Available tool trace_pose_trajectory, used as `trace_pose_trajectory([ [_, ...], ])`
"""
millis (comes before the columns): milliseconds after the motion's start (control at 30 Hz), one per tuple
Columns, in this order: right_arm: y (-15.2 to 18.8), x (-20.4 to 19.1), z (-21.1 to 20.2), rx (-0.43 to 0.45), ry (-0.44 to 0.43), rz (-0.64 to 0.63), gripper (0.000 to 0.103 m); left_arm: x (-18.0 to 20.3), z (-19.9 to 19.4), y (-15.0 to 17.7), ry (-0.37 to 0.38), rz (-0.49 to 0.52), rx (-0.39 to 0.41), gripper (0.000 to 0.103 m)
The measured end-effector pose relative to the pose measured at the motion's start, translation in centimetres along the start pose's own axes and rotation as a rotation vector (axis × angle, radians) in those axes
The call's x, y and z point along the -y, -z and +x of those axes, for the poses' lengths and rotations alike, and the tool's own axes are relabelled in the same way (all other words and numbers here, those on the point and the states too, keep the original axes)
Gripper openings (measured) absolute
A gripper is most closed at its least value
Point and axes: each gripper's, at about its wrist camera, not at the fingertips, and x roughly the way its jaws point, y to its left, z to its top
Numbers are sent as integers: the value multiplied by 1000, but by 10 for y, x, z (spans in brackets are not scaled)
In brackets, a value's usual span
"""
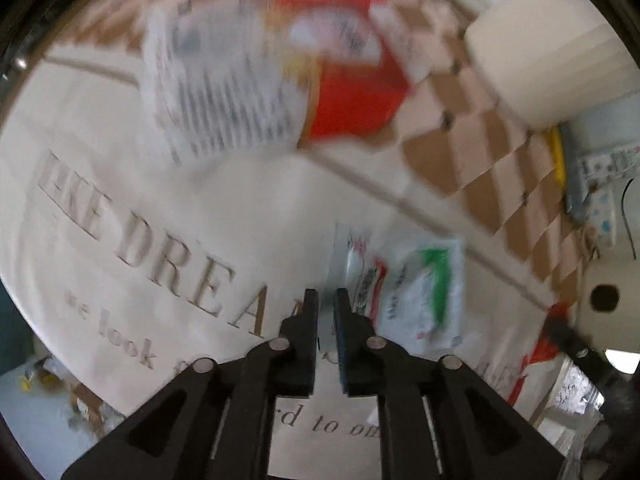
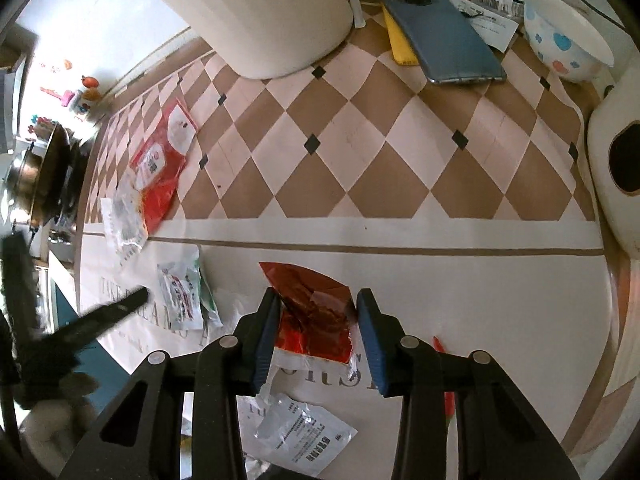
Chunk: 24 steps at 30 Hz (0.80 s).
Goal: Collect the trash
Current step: 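Grasp the red wrapper with the right gripper while the left grasps the white sachet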
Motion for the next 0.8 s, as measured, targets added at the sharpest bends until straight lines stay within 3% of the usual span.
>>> trace_pose_trajectory([
  [67,-1,2,-2,3,-5,0,41,5,0,1,35,13,8,38],
  [133,0,3,-5,10,-3,-4,41,15,5,-2,49,28,2,52],
  [167,0,4,-6,11,-2,-3,41,25,7,-3,36,50,-1,59],
  [233,0,9,-4,5,-3,8,41,38,12,-1,-11,86,3,61],
  [300,0,13,-2,-3,-4,17,41,53,19,-1,-95,129,23,59],
  [367,0,14,0,-6,-3,19,41,68,22,-3,-213,159,55,38],
  [400,1,15,1,-6,-1,17,41,74,24,-3,-239,174,66,34],
  [433,0,15,2,-7,0,15,41,79,24,-5,-236,178,68,20],
  [500,0,15,3,-6,1,14,41,89,25,-4,-275,198,71,12],
  [533,-1,15,4,-6,0,17,41,93,24,-2,-286,209,78,0],
  [700,-2,17,1,3,-1,22,41,97,-1,1,-284,201,128,0],
  [800,-5,16,-3,16,-1,22,41,85,-36,4,-260,172,173,0],
])
